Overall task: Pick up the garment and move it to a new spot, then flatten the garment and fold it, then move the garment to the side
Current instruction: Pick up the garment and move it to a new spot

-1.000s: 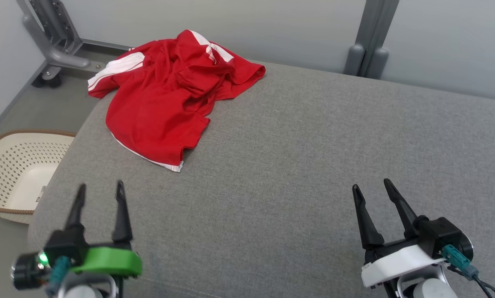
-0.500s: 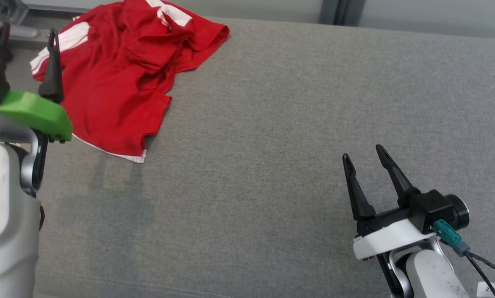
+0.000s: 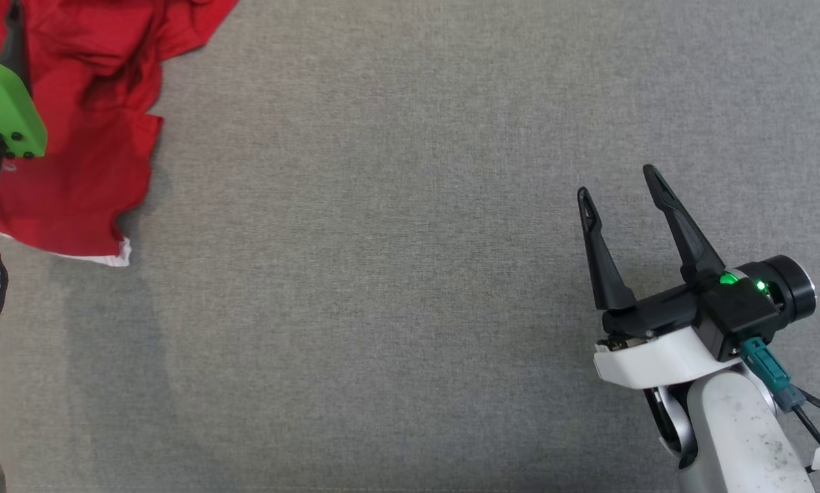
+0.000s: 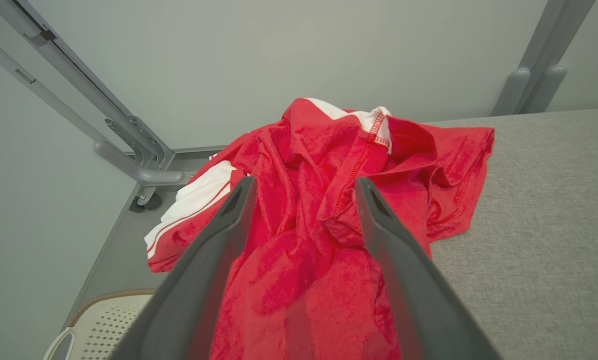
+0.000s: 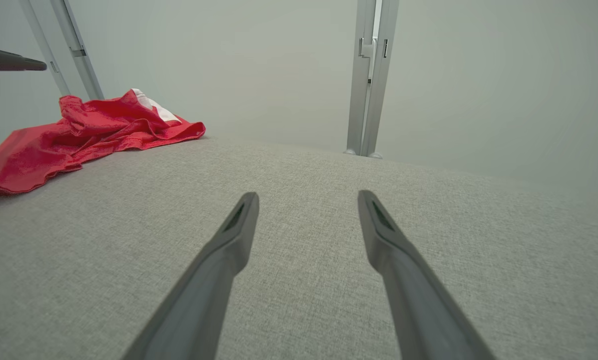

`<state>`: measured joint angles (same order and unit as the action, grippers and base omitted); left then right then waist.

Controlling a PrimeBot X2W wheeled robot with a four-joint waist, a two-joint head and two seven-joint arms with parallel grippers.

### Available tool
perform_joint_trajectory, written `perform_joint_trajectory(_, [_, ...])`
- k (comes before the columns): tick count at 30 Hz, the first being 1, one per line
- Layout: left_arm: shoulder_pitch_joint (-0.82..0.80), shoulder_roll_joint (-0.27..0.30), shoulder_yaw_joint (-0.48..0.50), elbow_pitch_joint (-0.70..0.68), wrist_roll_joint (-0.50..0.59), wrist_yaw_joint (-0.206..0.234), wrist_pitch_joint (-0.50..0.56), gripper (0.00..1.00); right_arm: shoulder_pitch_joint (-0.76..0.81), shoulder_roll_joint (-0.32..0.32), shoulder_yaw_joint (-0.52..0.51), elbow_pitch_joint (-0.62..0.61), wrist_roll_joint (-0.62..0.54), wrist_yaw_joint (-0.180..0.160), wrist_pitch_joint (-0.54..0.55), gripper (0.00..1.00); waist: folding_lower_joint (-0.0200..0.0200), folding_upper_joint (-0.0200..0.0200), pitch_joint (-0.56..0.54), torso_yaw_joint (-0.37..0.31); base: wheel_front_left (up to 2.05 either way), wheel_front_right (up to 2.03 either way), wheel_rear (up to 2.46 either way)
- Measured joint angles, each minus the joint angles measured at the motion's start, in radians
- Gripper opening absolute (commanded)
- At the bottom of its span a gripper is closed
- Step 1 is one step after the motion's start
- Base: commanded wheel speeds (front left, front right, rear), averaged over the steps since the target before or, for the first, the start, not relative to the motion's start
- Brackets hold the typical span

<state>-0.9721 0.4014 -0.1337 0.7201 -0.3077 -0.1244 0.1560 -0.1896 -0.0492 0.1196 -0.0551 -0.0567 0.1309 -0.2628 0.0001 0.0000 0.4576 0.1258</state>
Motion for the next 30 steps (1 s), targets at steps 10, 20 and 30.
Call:
perform_joint_trajectory(10, [-0.064, 0.02, -0.022, 0.145, -0.051, -0.004, 0.0, 1.0, -0.002, 0.0, 0.016, -0.083, -0.025, 0.0, 0.0, 1.0, 0.0, 0.0, 0.126, -0.074, 0.0, 0.0, 0.0])
perform_joint_trajectory(20, [-0.103, 0.032, -0.049, 0.209, -0.046, -0.002, -0.053, 0.0, -0.004, 0.0, 0.013, -0.075, 0.006, 0.0, 0.0, 1.0, 0.0001, 0.0, 0.113, -0.109, 0.0, 0.0, 0.0])
perform_joint_trajectory(30, [-0.124, 0.065, -0.108, 0.172, -0.048, -0.004, -0.071, 0.0, 0.021, 0.0, 0.022, -0.015, 0.067, 0.0, 0.0, 1.0, 0.0, 0.0, -0.034, -0.1, 0.0, 0.0, 0.0])
